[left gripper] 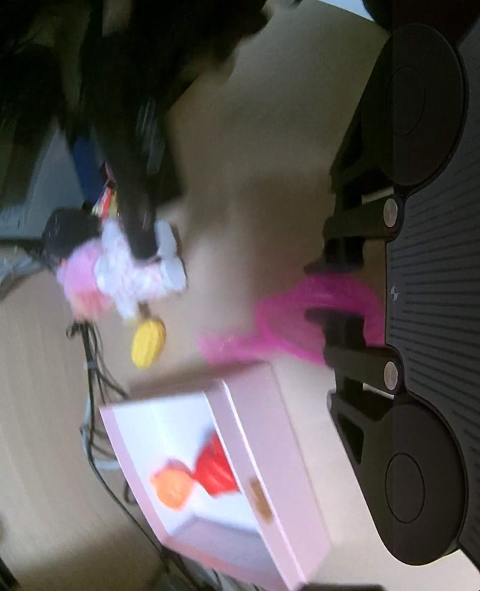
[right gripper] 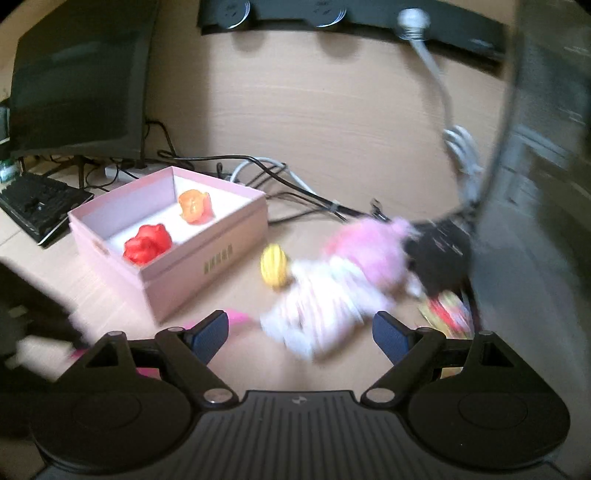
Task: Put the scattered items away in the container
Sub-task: 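Grasp the pink toy net handle with the left tool, then grasp the yellow corn toy with the right tool while the left holds the net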
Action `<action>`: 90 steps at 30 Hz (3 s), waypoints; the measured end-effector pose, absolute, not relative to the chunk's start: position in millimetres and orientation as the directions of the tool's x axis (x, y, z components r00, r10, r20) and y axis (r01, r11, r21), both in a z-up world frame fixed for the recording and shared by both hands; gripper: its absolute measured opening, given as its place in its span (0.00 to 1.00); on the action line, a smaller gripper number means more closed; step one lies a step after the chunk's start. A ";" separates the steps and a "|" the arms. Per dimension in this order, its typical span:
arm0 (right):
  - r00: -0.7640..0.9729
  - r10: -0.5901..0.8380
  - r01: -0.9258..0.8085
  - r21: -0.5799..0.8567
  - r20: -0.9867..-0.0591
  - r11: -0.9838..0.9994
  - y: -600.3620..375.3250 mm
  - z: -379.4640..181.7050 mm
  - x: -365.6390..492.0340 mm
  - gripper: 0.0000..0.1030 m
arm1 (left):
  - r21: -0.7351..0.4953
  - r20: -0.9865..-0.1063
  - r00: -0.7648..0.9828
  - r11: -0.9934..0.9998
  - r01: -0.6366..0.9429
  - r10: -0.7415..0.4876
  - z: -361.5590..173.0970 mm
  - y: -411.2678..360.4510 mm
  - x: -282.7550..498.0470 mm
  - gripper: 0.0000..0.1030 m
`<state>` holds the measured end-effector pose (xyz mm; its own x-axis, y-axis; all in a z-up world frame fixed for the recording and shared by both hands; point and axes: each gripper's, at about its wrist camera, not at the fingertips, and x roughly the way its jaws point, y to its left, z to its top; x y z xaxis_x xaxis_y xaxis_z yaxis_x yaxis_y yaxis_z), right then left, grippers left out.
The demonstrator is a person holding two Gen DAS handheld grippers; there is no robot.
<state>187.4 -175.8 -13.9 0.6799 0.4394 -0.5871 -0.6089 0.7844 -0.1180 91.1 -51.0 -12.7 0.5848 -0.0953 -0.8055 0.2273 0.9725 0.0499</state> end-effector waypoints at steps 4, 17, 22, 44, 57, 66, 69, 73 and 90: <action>0.655 0.433 -0.658 -0.185 -0.620 0.730 -130.4 -33.7 223.8 0.45 | 0.025 -0.820 0.568 0.985 0.174 -0.079 -12.6 -34.0 66.8 0.21; 0.605 0.395 -0.701 -0.227 -0.692 0.676 -81.9 -62.1 272.5 0.29 | 0.010 -0.805 0.589 0.991 0.130 -0.069 14.1 -19.6 19.8 0.21; 0.606 0.408 -0.692 -0.198 -0.683 0.694 -103.4 -49.6 249.2 0.29 | 0.024 -0.803 0.588 0.980 0.200 -0.100 17.4 -20.0 22.9 0.20; 0.669 0.409 -0.649 -0.221 -0.620 0.727 -81.8 -26.0 189.1 0.73 | 0.032 -0.862 0.505 0.990 0.135 -0.041 -15.4 6.4 6.0 0.32; 0.505 0.691 -0.862 -0.328 -0.517 0.385 -28.2 -25.9 94.1 0.79 | 0.040 -0.862 0.505 0.985 0.168 -0.051 -14.1 -6.1 -1.2 0.41; 0.691 0.481 -0.705 -0.354 -0.540 0.615 -84.8 -32.9 159.9 0.82 | 0.022 -0.857 0.514 0.994 0.106 -0.036 -13.6 0.3 -10.0 0.43; 0.666 0.486 -0.703 -0.258 -0.566 0.662 -110.3 -26.7 174.3 0.82 | 0.028 -0.854 0.519 0.993 0.110 -0.034 -13.8 -0.9 -6.8 0.43; 0.586 0.496 -0.753 -0.204 -0.641 0.626 -122.3 -43.8 176.7 0.82 | 0.046 -0.852 0.522 0.992 0.121 -0.024 -16.1 -4.6 0.1 0.42; 0.638 0.396 -0.628 -0.149 -0.660 0.764 -165.2 -76.3 167.0 0.82 | 0.068 -0.835 0.550 0.995 0.077 0.014 -13.4 -1.7 -0.9 0.21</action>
<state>167.0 -165.2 -76.3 0.6383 0.3963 -0.6600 -0.6280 0.7639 -0.1487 -0.9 -1.7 -13.4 0.5498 0.0144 -0.8351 0.0774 0.9947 0.0681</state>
